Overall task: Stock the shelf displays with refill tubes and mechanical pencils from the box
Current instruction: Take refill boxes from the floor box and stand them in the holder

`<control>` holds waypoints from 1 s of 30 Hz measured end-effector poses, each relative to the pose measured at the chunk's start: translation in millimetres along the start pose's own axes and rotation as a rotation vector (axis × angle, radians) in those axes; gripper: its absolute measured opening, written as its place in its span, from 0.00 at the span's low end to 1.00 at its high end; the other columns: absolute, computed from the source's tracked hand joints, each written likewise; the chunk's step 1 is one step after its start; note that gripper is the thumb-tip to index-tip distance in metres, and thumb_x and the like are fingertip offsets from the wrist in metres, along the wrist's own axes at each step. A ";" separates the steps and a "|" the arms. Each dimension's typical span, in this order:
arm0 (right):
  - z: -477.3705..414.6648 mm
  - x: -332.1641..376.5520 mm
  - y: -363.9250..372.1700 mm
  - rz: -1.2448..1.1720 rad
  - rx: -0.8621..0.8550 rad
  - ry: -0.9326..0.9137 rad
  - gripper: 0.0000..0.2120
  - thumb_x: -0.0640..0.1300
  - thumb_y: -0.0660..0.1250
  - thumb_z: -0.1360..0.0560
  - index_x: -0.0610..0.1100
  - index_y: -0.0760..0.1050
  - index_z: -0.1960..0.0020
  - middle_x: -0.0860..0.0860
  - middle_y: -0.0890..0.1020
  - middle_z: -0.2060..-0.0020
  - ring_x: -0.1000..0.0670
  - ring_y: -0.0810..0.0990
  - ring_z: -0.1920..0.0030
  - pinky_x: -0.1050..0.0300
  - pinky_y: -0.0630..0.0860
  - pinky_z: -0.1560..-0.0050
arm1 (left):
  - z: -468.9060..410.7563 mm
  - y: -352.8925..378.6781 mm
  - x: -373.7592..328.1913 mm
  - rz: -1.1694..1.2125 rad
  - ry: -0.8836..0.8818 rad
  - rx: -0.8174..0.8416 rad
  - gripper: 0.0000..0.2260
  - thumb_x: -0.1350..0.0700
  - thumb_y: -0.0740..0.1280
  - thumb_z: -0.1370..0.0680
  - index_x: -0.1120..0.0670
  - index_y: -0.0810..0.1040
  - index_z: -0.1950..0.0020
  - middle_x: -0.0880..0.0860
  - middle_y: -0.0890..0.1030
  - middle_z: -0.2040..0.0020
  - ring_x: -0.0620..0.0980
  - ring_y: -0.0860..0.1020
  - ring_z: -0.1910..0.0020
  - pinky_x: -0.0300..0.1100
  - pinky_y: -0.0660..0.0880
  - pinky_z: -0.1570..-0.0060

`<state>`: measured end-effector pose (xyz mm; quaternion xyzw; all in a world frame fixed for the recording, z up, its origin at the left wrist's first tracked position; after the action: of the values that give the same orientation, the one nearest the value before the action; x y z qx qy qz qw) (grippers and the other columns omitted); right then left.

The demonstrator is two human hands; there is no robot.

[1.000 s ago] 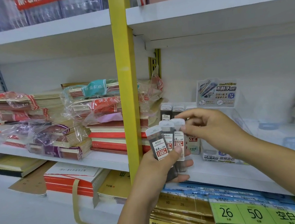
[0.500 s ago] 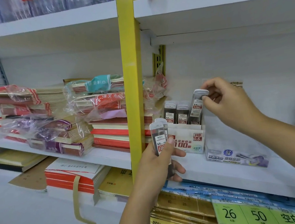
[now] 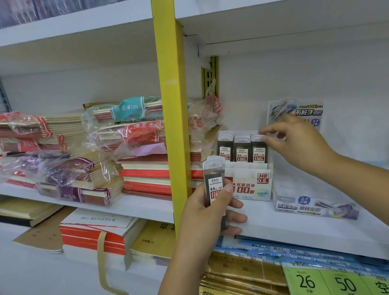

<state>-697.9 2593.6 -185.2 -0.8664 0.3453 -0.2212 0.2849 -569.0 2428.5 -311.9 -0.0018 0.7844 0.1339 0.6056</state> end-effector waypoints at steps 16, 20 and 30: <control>38.2 63.5 -26.1 -0.361 0.082 -0.062 0.07 0.50 0.63 0.23 0.59 0.78 0.49 0.63 0.81 0.60 0.66 0.76 0.56 0.76 0.69 0.58 | 4.8 -4.3 -9.9 -0.084 0.078 -0.006 0.02 0.44 0.72 0.25 0.38 0.82 0.53 0.52 0.84 0.64 0.48 0.80 0.71 0.37 0.72 0.74; 59.0 89.6 -7.3 -0.583 0.352 0.012 0.13 0.59 0.66 0.28 0.62 0.77 0.44 0.66 0.81 0.54 0.64 0.79 0.53 0.72 0.74 0.56 | 9.1 -1.5 -12.8 -0.094 0.073 0.014 0.00 0.45 0.72 0.24 0.39 0.82 0.55 0.52 0.84 0.64 0.48 0.80 0.70 0.38 0.73 0.74; 39.3 79.9 -9.7 -0.829 0.117 0.183 0.05 0.43 0.68 0.24 0.51 0.77 0.50 0.55 0.84 0.62 0.56 0.83 0.64 0.66 0.77 0.66 | 12.1 -10.3 -12.9 -0.094 0.080 0.005 0.04 0.46 0.65 0.19 0.41 0.79 0.46 0.50 0.85 0.58 0.46 0.82 0.66 0.36 0.75 0.71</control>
<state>-617.5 2554.9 -193.0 -0.8911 -0.0212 -0.4122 0.1887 -552.4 2419.1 -304.5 -0.0427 0.8073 0.1032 0.5795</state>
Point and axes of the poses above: each hand's wrist, its own z-axis away from the middle knuckle, its own y-axis out of the palm, x = y × z, the point moved 8 cm from there along -z, towards the middle knuckle
